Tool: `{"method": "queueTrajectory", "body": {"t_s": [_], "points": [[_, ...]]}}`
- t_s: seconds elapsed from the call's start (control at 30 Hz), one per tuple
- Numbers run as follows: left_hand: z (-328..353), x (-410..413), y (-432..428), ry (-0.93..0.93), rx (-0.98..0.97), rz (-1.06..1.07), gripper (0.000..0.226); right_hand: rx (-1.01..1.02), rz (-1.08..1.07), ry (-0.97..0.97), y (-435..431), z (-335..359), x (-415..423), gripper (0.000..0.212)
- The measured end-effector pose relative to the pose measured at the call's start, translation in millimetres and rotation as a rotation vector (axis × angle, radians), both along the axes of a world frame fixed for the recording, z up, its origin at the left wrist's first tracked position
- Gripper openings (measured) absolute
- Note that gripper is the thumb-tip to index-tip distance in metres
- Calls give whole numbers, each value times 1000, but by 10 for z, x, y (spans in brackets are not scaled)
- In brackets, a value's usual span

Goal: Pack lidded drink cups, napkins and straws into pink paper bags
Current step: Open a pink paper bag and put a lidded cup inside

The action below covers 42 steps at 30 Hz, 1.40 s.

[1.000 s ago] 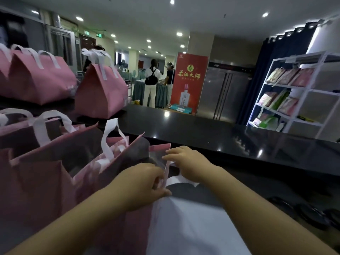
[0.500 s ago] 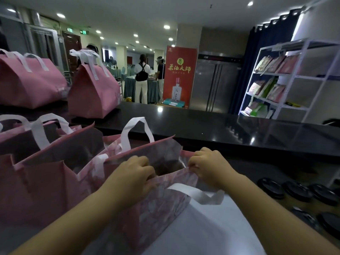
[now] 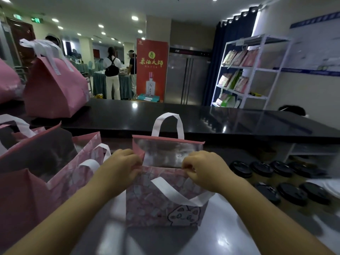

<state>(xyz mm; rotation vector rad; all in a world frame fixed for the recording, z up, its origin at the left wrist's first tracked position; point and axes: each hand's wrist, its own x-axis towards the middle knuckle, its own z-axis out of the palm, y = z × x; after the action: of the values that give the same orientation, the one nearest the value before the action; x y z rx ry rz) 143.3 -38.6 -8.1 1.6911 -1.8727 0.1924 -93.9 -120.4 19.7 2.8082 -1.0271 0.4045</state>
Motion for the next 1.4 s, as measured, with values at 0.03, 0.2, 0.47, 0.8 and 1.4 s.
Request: {"method": "queueTrajectory", "body": {"t_s": [0.03,0.2,0.47,0.8,1.4], "points": [[19,-14,7,13,2,-9,11,15,-11,-5,4,8,-11,17],[224,-122,102,71,-11,-25,15,117,6,-198,54,141,-140,16],[685,-854,98,-53,-9,-175,25,131,-29,-298,-28,276,-877,16],[576,-2207,-500,-308,98,-314,47,283,-354,70,-646,-150,-2144,33],[-355,-2854,-960,-371,308,-159,37,309,-297,325,-1389,-1021,-2531,69]]}}
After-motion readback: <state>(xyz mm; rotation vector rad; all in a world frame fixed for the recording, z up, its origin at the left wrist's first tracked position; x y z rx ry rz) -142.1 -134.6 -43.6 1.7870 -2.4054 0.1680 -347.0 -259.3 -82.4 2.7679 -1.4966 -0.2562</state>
